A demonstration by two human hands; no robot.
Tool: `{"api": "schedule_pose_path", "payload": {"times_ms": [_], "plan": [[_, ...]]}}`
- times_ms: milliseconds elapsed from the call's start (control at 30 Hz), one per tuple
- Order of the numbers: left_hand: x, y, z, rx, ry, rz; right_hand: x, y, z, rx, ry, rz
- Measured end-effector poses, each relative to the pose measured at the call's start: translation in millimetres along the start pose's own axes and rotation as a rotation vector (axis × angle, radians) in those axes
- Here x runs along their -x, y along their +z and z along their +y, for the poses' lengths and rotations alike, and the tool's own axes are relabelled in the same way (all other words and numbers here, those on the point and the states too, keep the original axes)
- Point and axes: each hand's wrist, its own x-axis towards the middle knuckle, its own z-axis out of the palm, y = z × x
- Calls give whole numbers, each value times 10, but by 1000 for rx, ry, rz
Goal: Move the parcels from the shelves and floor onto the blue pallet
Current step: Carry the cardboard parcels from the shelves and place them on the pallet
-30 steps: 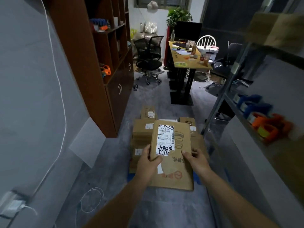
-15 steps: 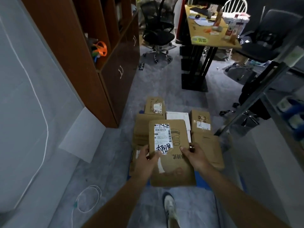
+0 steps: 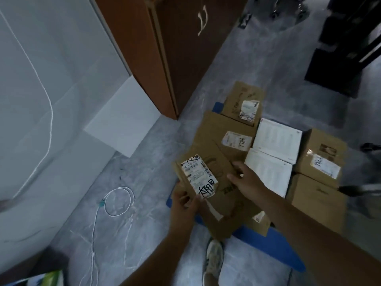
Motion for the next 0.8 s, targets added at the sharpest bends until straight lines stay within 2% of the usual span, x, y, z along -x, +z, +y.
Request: {"api": "schedule_pose_path", "payload": {"times_ms": [133, 300, 400, 500, 600, 700, 800], "plan": [[-534, 162, -399, 27, -56, 98, -745, 219, 42, 142, -85, -105], [-959, 378, -797, 79, -159, 118, -1363, 447, 192, 262, -112, -163], [-1109, 436, -934, 72, -207, 142, -1511, 524, 323, 358, -112, -158], [-1222, 446, -994, 65, -211, 169, -1595, 532, 426, 349, -94, -148], [-1304, 457, -1047, 57, -238, 127, -1648, 554, 490, 300, -75, -151], [-1343, 449, -1101, 51, -256, 96, -1677, 634, 523, 332, -72, -203], [-1355, 432, -1140, 33, -249, 83, -1691, 683, 553, 357, -73, -182]]}}
